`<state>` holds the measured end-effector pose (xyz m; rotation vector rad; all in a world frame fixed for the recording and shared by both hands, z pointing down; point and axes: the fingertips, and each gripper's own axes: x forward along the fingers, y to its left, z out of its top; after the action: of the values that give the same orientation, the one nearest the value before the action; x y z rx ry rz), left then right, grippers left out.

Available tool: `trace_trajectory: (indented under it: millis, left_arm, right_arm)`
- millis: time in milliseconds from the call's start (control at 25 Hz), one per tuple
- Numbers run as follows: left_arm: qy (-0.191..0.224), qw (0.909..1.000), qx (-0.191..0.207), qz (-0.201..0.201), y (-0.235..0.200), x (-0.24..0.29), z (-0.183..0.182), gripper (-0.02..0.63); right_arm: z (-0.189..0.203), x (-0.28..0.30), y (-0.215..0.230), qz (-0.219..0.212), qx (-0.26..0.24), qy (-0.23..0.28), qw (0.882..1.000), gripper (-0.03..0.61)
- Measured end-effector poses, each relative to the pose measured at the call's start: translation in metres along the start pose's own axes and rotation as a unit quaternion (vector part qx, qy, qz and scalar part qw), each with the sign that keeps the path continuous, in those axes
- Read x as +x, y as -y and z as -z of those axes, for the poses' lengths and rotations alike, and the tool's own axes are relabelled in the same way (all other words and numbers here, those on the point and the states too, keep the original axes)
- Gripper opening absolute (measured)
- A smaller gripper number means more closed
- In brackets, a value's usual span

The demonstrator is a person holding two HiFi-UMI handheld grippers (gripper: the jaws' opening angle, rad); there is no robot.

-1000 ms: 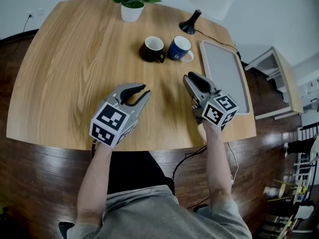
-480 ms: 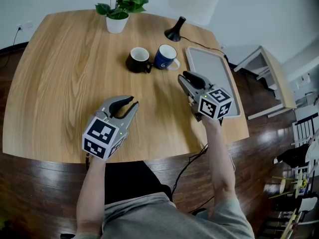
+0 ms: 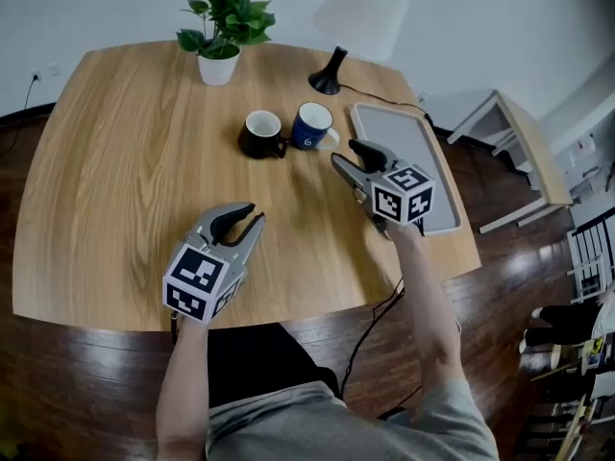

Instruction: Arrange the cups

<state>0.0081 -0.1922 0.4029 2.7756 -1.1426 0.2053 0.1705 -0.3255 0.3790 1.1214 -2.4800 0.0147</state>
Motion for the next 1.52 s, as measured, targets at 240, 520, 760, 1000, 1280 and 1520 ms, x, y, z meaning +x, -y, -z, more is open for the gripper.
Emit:
trace_trajectory:
  millis: [240, 520, 760, 1000, 1280, 1520]
  left_arm:
    - [-0.001, 1.0000, -0.004, -0.002, -0.001, 0.001, 0.002, 0.080]
    - [0.000, 1.0000, -0.004, -0.001, -0.001, 0.001, 0.002, 0.080]
    - [-0.002, 1.0000, -0.004, -0.002, -0.003, 0.002, 0.001, 0.080]
    - [-0.002, 1.0000, -0.005, -0.001, -0.004, 0.001, 0.000, 0.080]
    - [-0.002, 1.0000, -0.003, -0.001, -0.003, 0.001, -0.001, 0.080]
    - [-0.002, 1.0000, -0.002, -0.001, -0.004, 0.001, 0.000, 0.080]
  right_arm:
    - [0.008, 0.039, 0.026, -0.016, -0.060, -0.070, 0.996, 0.225]
    - [0.012, 0.066, 0.016, -0.053, -0.104, -0.103, 0.988, 0.156]
    - [0.012, 0.060, 0.015, -0.055, -0.065, -0.099, 0.991, 0.091]
    - [0.006, 0.044, 0.019, -0.051, 0.012, -0.055, 0.997, 0.087]
    - [-0.012, 0.001, 0.072, -0.006, 0.061, 0.000, 0.998, 0.086]
    - [-0.009, -0.044, 0.161, 0.095, 0.104, 0.029, 0.990, 0.086]
